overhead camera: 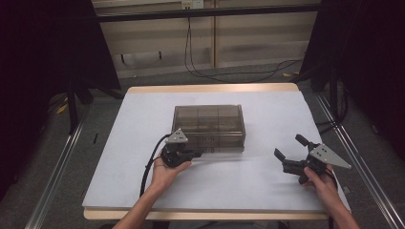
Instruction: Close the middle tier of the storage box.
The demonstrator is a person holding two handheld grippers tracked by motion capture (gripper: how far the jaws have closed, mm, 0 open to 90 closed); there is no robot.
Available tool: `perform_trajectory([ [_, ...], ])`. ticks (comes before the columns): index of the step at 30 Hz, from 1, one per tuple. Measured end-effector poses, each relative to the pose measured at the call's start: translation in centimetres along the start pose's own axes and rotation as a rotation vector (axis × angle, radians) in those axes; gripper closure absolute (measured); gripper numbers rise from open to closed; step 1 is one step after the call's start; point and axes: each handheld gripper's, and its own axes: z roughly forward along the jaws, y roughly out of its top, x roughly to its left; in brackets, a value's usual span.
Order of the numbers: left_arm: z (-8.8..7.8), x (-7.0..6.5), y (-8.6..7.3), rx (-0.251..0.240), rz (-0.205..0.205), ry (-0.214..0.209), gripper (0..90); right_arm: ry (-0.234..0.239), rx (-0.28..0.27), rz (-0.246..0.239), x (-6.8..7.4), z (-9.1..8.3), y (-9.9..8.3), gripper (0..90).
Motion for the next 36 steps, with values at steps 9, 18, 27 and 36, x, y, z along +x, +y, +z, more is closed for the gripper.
perform_trajectory([
  [9, 0.13, 0.22, 0.02, -0.007, -0.003, 0.005, 90.0, 0.002, 0.001, 0.0, -0.02, 0.0, 0.0, 0.8],
  [18, 0.27, 0.35, 0.08, -0.01, -0.016, 0.013, 90.0, 0.002, 0.003, -0.003, -0.05, -0.01, -0.01, 0.8],
  [27, 0.43, 0.53, 0.16, -0.017, -0.018, 0.024, 90.0, 0.0, 0.001, -0.001, 0.0, 0.01, 0.0, 0.8],
  [36, 0.58, 0.58, 0.29, -0.013, -0.022, 0.043, 90.0, 0.001, 0.002, -0.005, -0.04, 0.0, -0.01, 0.8],
])
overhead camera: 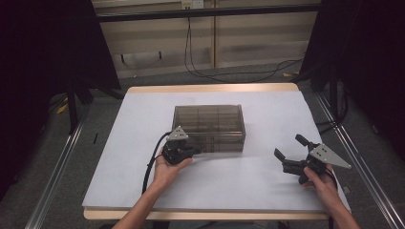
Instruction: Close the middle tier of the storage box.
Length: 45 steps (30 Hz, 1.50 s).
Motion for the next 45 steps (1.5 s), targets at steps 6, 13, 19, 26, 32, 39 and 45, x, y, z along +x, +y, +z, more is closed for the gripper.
perform_trajectory([
  [6, 0.1, 0.1, 0.0, -0.007, -0.005, 0.002, 90.0, -0.001, -0.005, 0.005, 0.0, 0.0, 0.0, 0.8],
  [13, 0.2, 0.2, 0.2, 0.003, -0.007, 0.024, 90.0, 0.001, -0.001, 0.006, 0.0, 0.0, 0.0, 0.8],
  [19, 0.4, 0.3, 0.4, -0.005, -0.014, 0.022, 90.0, 0.0, -0.002, 0.005, 0.0, 0.0, 0.0, 0.8],
  [26, 0.3, 0.3, 0.4, 0.0, -0.011, 0.022, 89.6, 0.002, -0.002, 0.006, 0.0, 0.0, 0.0, 0.8],
  [32, -0.2, 0.3, 0.0, 0.013, -0.003, 0.003, 85.0, 0.0, -0.002, 0.007, 0.0, 0.0, 0.0, 0.8],
  [39, -1.0, 0.1, -0.1, 0.005, 0.003, -0.019, 70.7, 0.002, -0.002, 0.006, 0.0, 0.0, 0.0, 0.8],
  [45, -1.7, -0.3, -0.3, 0.003, 0.019, -0.006, 54.1, -0.001, -0.002, 0.005, 0.0, 0.0, 0.0, 0.8],
])
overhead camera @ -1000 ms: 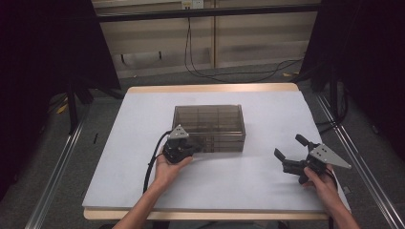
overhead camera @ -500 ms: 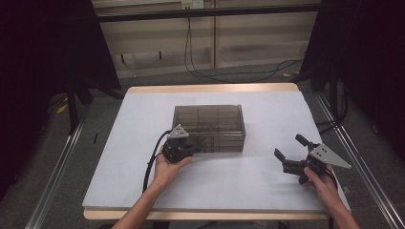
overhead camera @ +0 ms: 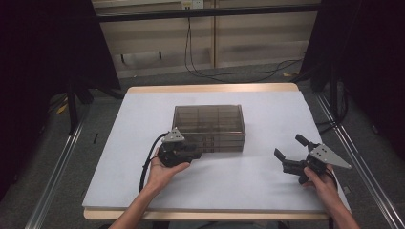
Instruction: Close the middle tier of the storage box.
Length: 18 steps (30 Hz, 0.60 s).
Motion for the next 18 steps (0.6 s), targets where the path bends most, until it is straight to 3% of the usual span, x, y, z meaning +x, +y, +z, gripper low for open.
perform_trajectory([
  [8, -1.0, -0.7, 0.3, -0.026, -0.007, 0.012, 31.7, 0.0, -0.002, 0.0, 0.0, 0.0, 0.0, 0.8],
  [11, -1.5, -0.8, 0.2, -0.015, -0.014, 0.026, 23.0, 0.003, 0.0, 0.0, 0.0, 0.0, 0.0, 0.8],
  [14, -2.2, -0.9, -0.2, -0.004, -0.01, 0.039, 18.8, 0.003, 0.0, 0.0, 0.0, 0.0, 0.0, 0.8],
  [18, -3.2, -0.5, -0.8, -0.016, -0.035, 0.058, 14.0, -0.001, 0.0, 0.001, 0.0, 0.0, 0.0, 0.8],
])
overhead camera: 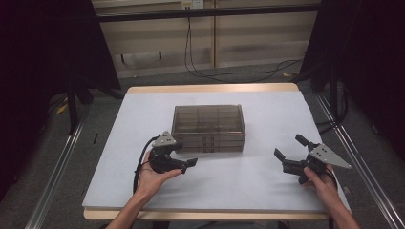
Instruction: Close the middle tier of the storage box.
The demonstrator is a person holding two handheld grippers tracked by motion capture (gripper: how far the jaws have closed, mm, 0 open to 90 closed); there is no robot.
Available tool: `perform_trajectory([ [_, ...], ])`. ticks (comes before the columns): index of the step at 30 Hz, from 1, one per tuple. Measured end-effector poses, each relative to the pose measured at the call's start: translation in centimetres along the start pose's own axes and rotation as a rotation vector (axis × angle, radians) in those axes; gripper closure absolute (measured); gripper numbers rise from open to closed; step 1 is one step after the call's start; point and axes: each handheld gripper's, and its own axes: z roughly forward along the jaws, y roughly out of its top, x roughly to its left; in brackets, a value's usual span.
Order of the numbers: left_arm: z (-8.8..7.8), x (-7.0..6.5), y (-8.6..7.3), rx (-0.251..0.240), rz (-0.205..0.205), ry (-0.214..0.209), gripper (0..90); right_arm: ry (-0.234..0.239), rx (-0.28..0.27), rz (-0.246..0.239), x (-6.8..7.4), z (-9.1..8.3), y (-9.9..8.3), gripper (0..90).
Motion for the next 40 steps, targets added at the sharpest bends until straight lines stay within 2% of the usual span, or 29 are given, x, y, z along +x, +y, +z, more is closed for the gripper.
perform_trajectory([
  [6, -1.5, 0.4, -0.8, -0.002, -0.019, 0.024, 9.1, -0.001, 0.001, 0.0, 0.0, 0.0, 0.0, 0.8],
  [9, -2.2, 0.8, -1.2, -0.012, -0.043, 0.036, 6.4, 0.001, 0.001, 0.001, 0.0, 0.0, 0.0, 0.8],
  [17, -3.4, 1.8, -2.5, 0.005, -0.082, 0.071, 3.8, -0.001, 0.001, 0.0, 0.0, 0.0, 0.0, 0.8],
  [20, -3.6, 1.9, -3.0, 0.032, -0.069, 0.072, 3.4, -0.001, 0.001, 0.0, 0.0, 0.0, 0.0, 0.8],
  [22, -3.9, 2.0, -3.4, 0.031, -0.064, 0.071, 3.3, -0.002, -0.002, 0.0, 0.0, 0.0, 0.0, 0.8],
  [25, -4.5, 2.3, -4.1, 0.027, -0.087, 0.067, 2.7, -0.002, 0.001, -0.001, 0.0, 0.0, 0.0, 0.8],
  [34, -5.5, 3.6, -6.1, 0.019, -0.14, 0.145, 3.4, 0.001, 0.003, -0.001, 0.0, 0.0, 0.0, 0.8],
  [37, -5.7, 4.0, -6.5, 0.035, -0.139, 0.192, 3.4, 0.003, 0.003, 0.002, -0.1, 0.0, 0.0, 0.8],
  [40, -5.8, 4.7, -6.9, 0.024, -0.174, 0.231, 3.6, 0.001, 0.003, 0.002, 0.0, 0.0, 0.0, 0.8],
])
